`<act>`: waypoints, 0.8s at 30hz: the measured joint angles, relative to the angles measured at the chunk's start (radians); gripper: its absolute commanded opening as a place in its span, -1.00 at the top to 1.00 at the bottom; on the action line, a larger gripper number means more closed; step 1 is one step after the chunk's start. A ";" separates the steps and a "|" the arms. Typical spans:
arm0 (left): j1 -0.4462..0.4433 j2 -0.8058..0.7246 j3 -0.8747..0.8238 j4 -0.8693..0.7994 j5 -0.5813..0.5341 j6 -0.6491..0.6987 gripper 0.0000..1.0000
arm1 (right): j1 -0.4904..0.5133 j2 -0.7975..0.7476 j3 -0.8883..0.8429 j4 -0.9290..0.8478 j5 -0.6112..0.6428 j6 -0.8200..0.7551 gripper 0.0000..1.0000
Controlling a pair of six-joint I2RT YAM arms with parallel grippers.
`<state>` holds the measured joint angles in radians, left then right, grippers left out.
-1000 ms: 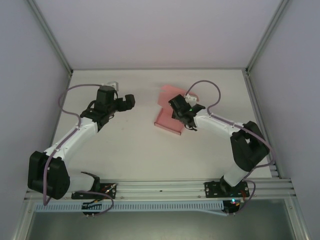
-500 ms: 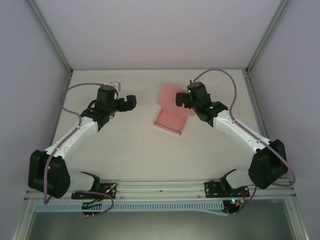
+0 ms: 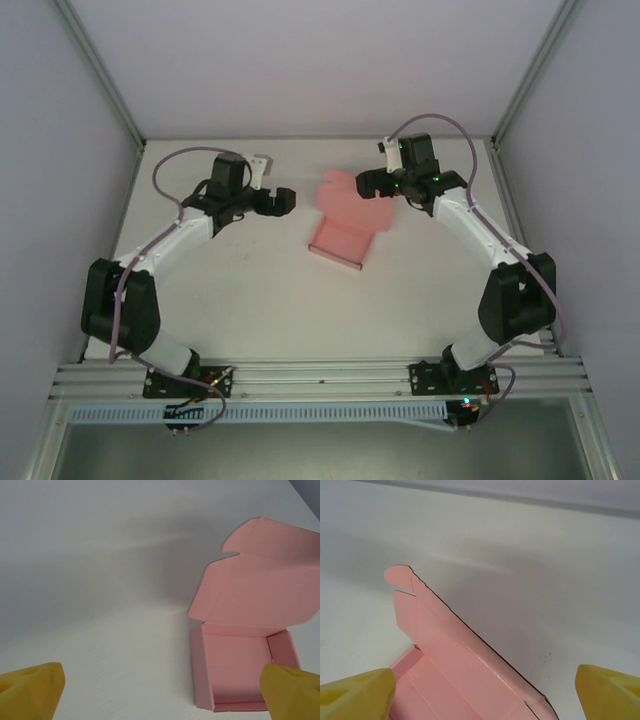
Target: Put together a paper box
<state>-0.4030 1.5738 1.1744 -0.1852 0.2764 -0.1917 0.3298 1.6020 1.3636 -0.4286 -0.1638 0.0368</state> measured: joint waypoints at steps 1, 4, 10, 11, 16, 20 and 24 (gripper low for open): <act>-0.006 0.024 0.025 -0.007 0.014 0.018 -1.00 | -0.008 0.013 0.006 -0.013 -0.007 -0.005 -0.84; -0.033 0.113 0.117 -0.034 0.054 0.098 -0.99 | -0.038 0.019 -0.013 -0.038 -0.014 -0.011 -0.85; -0.069 0.310 0.324 -0.100 0.129 0.274 -0.72 | -0.090 -0.019 -0.113 -0.044 -0.038 -0.012 -0.74; -0.071 0.350 0.365 -0.114 0.141 0.302 -0.67 | -0.096 -0.020 -0.124 -0.045 -0.046 -0.012 -0.71; -0.071 0.474 0.491 -0.182 0.218 0.417 -0.39 | -0.101 -0.019 -0.154 -0.055 -0.066 -0.013 -0.34; -0.071 0.512 0.533 -0.216 0.265 0.480 -0.27 | -0.101 -0.008 -0.154 -0.056 -0.077 -0.026 -0.27; -0.075 0.552 0.603 -0.261 0.294 0.533 -0.13 | -0.103 0.014 -0.154 -0.056 -0.090 -0.031 -0.26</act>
<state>-0.4782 2.1262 1.7775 -0.4461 0.5709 0.3412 0.2268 1.6165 1.2091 -0.4850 -0.2535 0.0059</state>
